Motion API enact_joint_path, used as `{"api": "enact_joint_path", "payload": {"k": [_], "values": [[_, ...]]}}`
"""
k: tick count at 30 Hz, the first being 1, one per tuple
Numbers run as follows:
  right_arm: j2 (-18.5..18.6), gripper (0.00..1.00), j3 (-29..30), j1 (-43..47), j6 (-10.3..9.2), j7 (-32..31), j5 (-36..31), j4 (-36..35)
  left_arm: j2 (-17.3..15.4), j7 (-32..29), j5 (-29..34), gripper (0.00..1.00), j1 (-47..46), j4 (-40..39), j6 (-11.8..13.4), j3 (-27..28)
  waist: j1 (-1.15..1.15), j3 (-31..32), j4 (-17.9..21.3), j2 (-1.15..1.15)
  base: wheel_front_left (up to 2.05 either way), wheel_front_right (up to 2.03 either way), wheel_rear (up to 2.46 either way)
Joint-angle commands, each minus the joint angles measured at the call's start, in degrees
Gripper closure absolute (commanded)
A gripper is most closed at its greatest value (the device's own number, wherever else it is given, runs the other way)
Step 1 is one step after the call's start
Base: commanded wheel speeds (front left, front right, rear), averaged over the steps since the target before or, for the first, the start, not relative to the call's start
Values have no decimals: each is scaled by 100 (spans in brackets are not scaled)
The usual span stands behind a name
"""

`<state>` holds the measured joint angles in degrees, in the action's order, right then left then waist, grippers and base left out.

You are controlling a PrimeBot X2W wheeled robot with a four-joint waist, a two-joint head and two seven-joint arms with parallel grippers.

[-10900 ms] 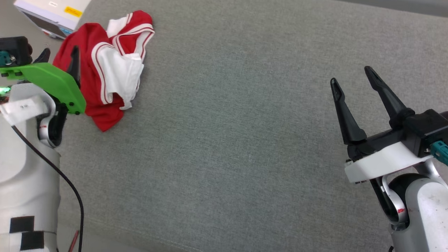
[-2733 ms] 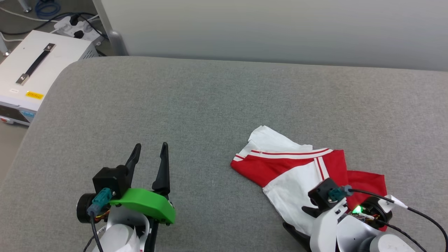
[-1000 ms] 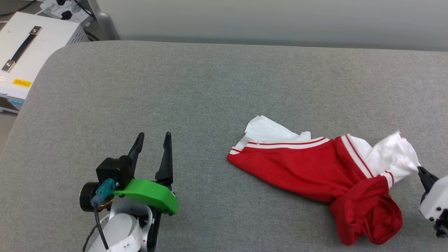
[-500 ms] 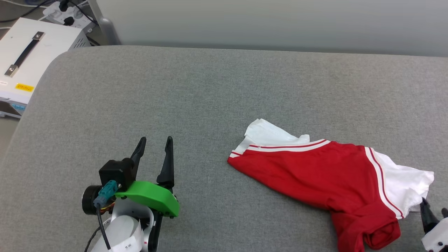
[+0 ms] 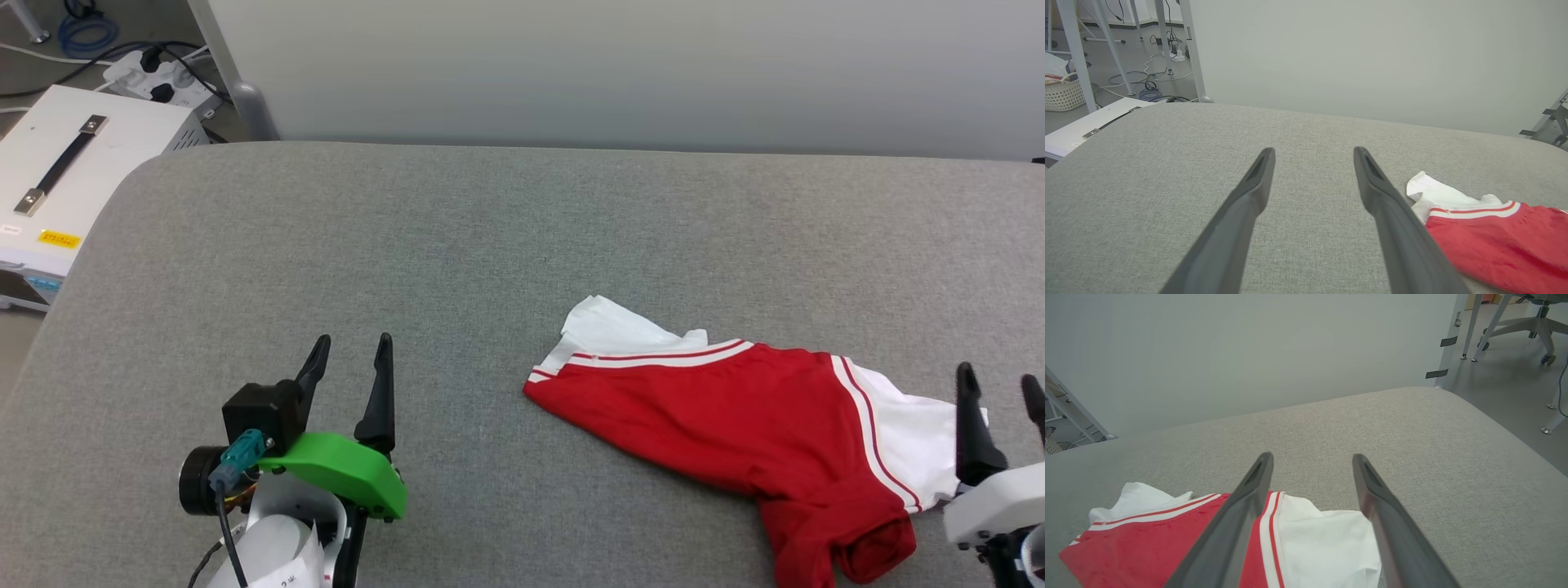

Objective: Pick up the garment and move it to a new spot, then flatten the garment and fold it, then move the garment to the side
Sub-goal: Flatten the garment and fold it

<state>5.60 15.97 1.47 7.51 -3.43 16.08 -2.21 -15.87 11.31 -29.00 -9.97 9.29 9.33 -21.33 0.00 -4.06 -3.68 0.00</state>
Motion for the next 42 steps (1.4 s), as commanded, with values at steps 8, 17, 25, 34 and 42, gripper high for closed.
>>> {"api": "enact_joint_path", "payload": {"k": [8,17,25,34,42], "values": [[66,0,-1093,163,-2,167,-51,-645,-153,-286,3,0,-214,-5,-77,-129,0,-59,206,0,0,0,0],[23,0,-1581,31,-2,230,8,-949,-148,-980,163,0,-1218,392,-540,-615,0,-387,682,0,0,0,0],[45,0,-1817,-178,-2,262,94,-911,81,-1934,207,0,-2356,1363,-1135,-1146,0,-896,1174,0,0,0,0],[179,0,-1986,-478,-2,327,214,-719,245,-3315,74,0,-3413,2685,-1553,-1635,0,-1358,1419,0,0,0,0],[145,0,-2100,-617,-2,444,366,-503,277,-4296,53,0,-3917,3598,-1674,-2405,0,-1550,1478,0,0,0,0]]}}
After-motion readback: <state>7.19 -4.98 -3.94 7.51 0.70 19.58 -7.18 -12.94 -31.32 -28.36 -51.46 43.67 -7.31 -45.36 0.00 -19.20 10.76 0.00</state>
